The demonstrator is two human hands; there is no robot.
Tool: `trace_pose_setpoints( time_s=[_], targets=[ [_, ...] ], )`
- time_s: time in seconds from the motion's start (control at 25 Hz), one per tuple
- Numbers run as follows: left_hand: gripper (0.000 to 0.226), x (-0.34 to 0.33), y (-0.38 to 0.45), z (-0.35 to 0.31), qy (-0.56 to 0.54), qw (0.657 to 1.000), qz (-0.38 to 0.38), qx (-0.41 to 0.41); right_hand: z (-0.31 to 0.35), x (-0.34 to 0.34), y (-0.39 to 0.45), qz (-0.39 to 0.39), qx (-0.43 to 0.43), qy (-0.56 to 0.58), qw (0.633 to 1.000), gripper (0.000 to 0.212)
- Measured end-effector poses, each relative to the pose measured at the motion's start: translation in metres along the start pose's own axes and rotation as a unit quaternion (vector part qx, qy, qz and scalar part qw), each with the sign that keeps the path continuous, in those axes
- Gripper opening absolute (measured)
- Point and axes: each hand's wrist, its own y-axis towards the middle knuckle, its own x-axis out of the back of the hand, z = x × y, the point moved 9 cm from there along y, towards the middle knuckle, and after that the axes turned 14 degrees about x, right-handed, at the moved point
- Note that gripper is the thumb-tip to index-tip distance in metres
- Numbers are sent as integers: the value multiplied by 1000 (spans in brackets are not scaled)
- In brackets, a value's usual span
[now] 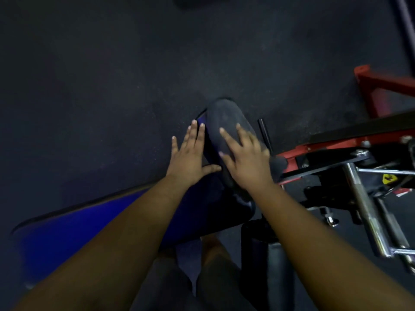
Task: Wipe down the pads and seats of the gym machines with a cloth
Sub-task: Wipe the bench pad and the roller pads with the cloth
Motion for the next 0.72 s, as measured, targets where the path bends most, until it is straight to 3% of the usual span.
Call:
trace_pose_setpoints(
  time_s=[0.12,0.24,0.4,0.72],
  targets=[
    [129,-1,1,0,14,1000,7,4,-17,-11,-53,13,-60,16,998,66],
    [127,-4,3,1,17,1000,-2,4,-19,-8,-8,-19,-122,-16,992,66],
    [125,-1,-2,0,21,1000,-15,2,-12,-4,47,9,-75,33,997,64],
    [115,21,-54,8,110,993,53,-5,-4,11,-54,67,-25,-78,994,55]
  ],
)
